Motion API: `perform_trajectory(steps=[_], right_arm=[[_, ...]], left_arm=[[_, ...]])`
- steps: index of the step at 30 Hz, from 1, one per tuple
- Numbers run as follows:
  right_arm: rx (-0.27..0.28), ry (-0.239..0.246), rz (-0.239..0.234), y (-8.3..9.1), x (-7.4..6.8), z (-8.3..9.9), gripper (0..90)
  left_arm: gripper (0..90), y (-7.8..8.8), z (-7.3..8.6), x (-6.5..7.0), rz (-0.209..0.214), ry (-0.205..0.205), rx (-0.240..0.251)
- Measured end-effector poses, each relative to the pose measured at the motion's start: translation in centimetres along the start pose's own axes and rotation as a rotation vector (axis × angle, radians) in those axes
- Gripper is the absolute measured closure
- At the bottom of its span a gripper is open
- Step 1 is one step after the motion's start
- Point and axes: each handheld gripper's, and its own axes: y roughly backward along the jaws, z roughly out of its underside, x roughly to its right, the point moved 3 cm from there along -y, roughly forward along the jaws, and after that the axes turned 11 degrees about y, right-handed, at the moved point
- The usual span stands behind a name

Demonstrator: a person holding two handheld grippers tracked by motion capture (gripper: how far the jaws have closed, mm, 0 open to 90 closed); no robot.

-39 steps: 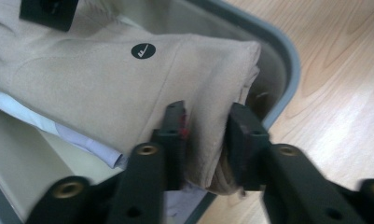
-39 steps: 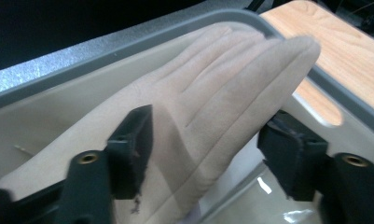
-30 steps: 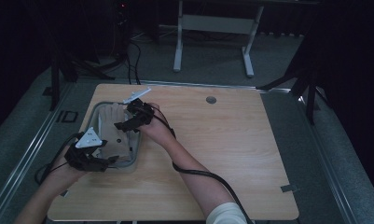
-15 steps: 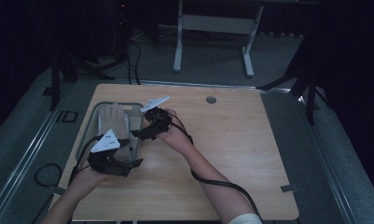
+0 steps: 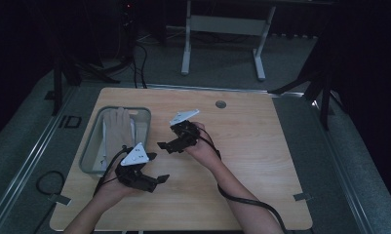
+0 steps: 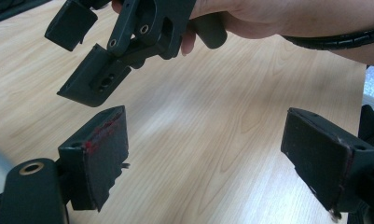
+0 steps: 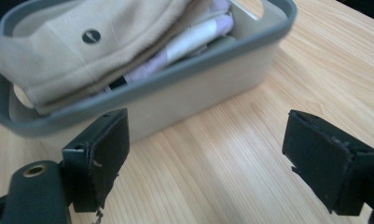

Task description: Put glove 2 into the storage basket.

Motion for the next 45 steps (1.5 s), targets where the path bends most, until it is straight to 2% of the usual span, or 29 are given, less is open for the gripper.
perform_trajectory(steps=[2,4,11,20,26,33,36,39,45], right_arm=[[-0.001,-0.005,0.001,0.2,0.0,0.4,14.6],[-0.017,-0.004,0.009,0.4,0.0,1.6,14.6],[-0.03,-0.018,0.019,1.1,0.2,3.9,14.6],[-0.033,-0.049,0.032,1.8,0.4,6.6,14.6],[-0.049,-0.055,0.039,2.0,0.3,8.4,14.6],[-0.06,-0.066,0.043,2.4,0.1,10.4,14.7],[-0.053,-0.074,0.046,2.7,0.0,11.2,14.8],[-0.058,-0.061,0.066,3.1,0.0,12.0,14.8],[-0.051,-0.06,0.075,4.2,-0.1,13.4,14.8]], left_arm=[[15.1,-0.6,0.1,0.3,0.013,0.0,0.003],[15.1,-1.3,0.4,0.6,0.02,-0.003,-0.001],[15.1,-3.3,1.2,1.2,0.052,-0.009,-0.031],[15.1,-5.4,2.2,1.8,0.061,-0.035,-0.02],[15.1,-6.5,2.6,1.9,0.097,-0.011,-0.025],[15.0,-7.9,3.1,2.2,0.11,-0.02,-0.049],[15.0,-8.3,3.2,2.4,0.124,-0.009,-0.046],[15.0,-8.9,3.2,2.6,0.132,-0.009,-0.054],[15.0,-9.7,3.2,3.1,0.146,-0.014,-0.051]])
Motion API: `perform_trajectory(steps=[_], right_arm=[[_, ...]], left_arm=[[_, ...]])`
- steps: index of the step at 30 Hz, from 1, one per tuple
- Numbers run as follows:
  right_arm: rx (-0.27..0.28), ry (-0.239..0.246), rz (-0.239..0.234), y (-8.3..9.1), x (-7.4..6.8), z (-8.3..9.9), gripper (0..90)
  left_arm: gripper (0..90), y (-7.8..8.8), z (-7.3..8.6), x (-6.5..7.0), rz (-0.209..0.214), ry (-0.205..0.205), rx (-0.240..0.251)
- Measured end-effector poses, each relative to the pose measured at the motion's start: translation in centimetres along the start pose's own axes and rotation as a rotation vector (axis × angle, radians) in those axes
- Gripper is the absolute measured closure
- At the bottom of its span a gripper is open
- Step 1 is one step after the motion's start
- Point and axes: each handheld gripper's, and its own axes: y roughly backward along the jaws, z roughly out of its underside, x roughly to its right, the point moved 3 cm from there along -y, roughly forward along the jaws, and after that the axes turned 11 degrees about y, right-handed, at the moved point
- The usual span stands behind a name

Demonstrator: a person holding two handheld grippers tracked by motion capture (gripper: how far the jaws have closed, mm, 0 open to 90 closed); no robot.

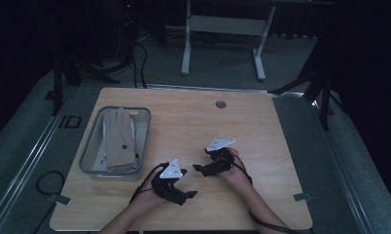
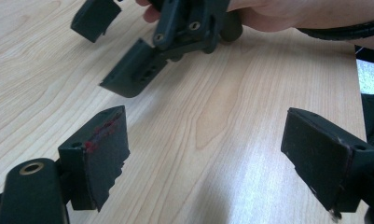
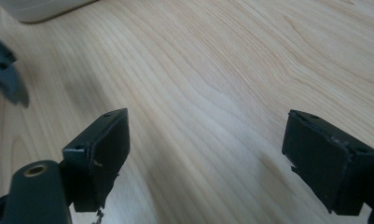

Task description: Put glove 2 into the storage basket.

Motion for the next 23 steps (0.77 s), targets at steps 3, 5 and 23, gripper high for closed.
perform_trajectory(steps=[3,5,23], right_arm=[[0.01,0.009,0.013,0.5,0.0,0.5,14.7],[0.018,0.013,0.015,0.8,0.0,0.9,14.7],[0.022,0.022,0.025,1.2,-0.2,1.8,14.8]], left_arm=[[15.0,-0.1,0.0,-0.1,0.001,-0.005,-0.003],[15.0,-0.2,0.0,-0.1,0.007,0.001,-0.005],[15.0,-0.4,0.3,0.0,0.035,-0.01,-0.015]])
